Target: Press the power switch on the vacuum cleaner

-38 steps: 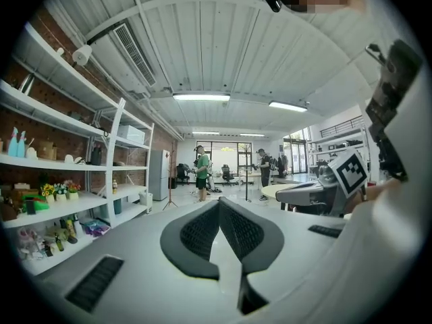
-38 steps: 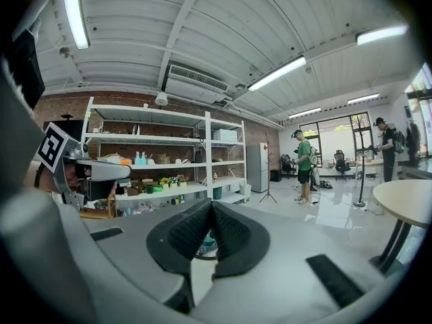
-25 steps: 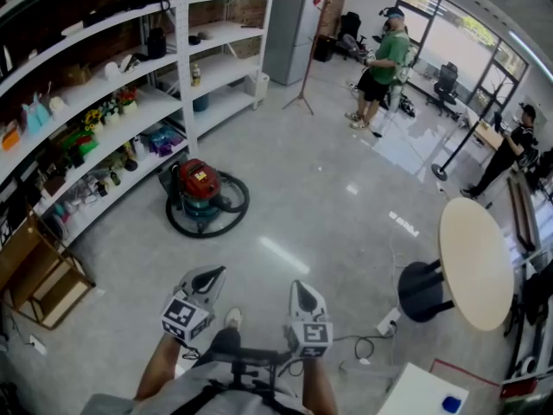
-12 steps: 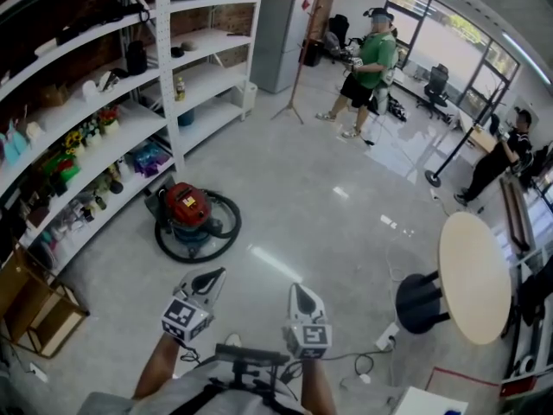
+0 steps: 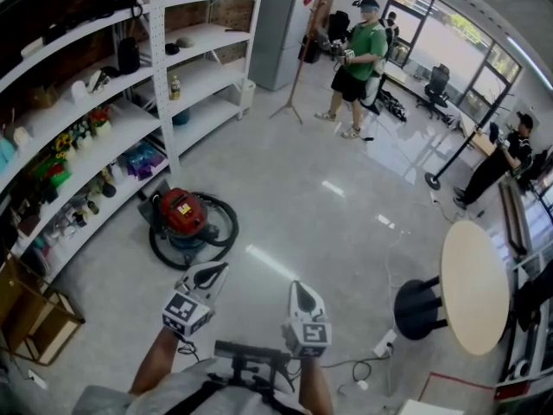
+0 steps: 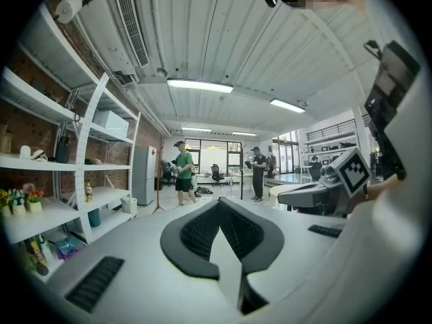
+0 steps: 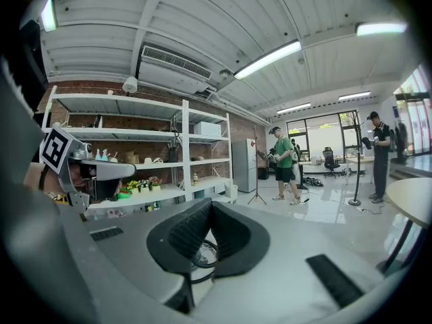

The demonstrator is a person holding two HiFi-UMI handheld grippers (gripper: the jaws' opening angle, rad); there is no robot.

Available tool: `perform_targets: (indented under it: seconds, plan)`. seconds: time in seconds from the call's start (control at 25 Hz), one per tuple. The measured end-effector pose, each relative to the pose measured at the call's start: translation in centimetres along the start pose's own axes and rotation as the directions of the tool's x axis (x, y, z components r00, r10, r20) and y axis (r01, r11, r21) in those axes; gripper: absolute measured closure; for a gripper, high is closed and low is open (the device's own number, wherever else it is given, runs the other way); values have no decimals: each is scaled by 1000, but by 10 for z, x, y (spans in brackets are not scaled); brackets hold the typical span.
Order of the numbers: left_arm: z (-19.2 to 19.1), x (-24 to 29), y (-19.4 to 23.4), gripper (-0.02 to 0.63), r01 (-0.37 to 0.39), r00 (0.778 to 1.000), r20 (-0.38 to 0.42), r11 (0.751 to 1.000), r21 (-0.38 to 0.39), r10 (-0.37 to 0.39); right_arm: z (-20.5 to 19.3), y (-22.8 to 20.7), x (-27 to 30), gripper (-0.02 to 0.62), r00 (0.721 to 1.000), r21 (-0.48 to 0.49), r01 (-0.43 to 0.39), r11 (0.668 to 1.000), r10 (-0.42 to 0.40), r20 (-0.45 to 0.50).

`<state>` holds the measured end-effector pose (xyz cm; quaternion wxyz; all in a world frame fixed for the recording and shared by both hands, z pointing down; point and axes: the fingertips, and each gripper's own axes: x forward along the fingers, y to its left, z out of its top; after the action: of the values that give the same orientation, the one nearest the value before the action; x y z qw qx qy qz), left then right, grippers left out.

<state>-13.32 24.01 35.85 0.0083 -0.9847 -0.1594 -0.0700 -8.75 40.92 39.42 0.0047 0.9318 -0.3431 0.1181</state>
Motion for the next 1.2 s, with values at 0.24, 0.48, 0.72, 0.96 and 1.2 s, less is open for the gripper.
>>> perform_targets:
  seconds: [0.24, 0.48, 0.72, 0.96, 1.2]
  plan:
    - [-4, 36, 23, 600, 8, 1000, -13, 1000, -8, -8, 11, -19, 41, 583, 1000, 1, 8, 1000, -8, 3]
    - [-3, 89, 54, 600, -29, 999, -17, 1000, -6, 29, 27, -54, 99, 583, 1000, 9, -26, 1000, 26, 11]
    - [19, 149, 86, 598, -67, 998, -2, 998, 4, 67, 54, -92, 168, 583, 997, -19, -72, 997, 72, 3]
    - [30, 198, 119, 598, -137, 991, 1, 990, -21, 137, 76, -118, 225, 583, 990, -10, -138, 990, 138, -13]
    - [24, 229, 145, 600, -216, 976, -10, 976, -28, 215, 85, -131, 274, 583, 976, -19, -219, 976, 218, -17]
